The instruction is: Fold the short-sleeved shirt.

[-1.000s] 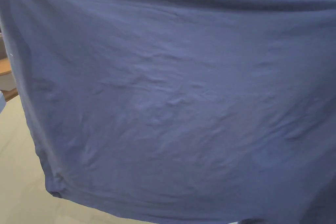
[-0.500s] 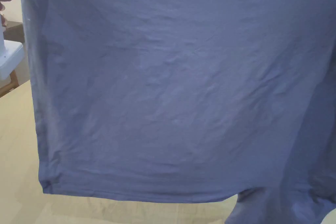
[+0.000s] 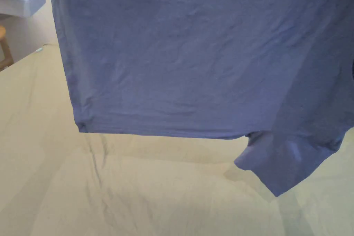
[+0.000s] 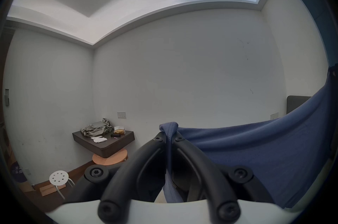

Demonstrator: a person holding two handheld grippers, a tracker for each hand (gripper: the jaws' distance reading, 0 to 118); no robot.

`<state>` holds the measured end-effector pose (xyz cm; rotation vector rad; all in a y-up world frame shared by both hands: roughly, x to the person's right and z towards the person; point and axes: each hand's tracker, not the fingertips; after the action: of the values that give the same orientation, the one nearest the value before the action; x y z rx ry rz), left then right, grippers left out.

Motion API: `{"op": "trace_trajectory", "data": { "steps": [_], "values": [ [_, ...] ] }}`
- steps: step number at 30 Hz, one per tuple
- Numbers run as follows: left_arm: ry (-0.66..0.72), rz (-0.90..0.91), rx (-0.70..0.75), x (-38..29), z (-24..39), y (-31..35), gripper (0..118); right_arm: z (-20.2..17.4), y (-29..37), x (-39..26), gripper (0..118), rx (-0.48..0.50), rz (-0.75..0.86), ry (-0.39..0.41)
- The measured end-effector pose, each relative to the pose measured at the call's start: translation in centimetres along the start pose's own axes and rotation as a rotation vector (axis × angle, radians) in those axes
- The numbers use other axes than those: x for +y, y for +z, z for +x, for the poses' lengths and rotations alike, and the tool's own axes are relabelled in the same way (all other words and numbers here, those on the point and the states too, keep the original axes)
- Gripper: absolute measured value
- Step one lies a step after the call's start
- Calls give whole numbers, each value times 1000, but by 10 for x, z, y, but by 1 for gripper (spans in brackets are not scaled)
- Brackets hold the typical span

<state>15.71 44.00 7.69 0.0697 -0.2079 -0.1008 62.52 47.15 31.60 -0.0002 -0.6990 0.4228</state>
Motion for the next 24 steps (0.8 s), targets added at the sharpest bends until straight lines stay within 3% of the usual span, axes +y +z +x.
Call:
{"op": "trace_trajectory", "data": {
  "steps": [6, 10, 18, 24],
  "values": [
    [41, -28, 25, -4, 10, -48, 1, -17, -42, -6, 6, 1, 3, 28],
    [-24, -75, 27, -20, 26, -80, 1, -34, -65, -31, 6, 18, -31, 42],
    [-52, -151, -5, -96, 59, -118, 1, -69, -103, -132, 6, 92, -182, 33],
    [-42, -250, -45, -176, 66, -112, 1, -90, -87, -209, 6, 175, -280, 39]
  ]
}}
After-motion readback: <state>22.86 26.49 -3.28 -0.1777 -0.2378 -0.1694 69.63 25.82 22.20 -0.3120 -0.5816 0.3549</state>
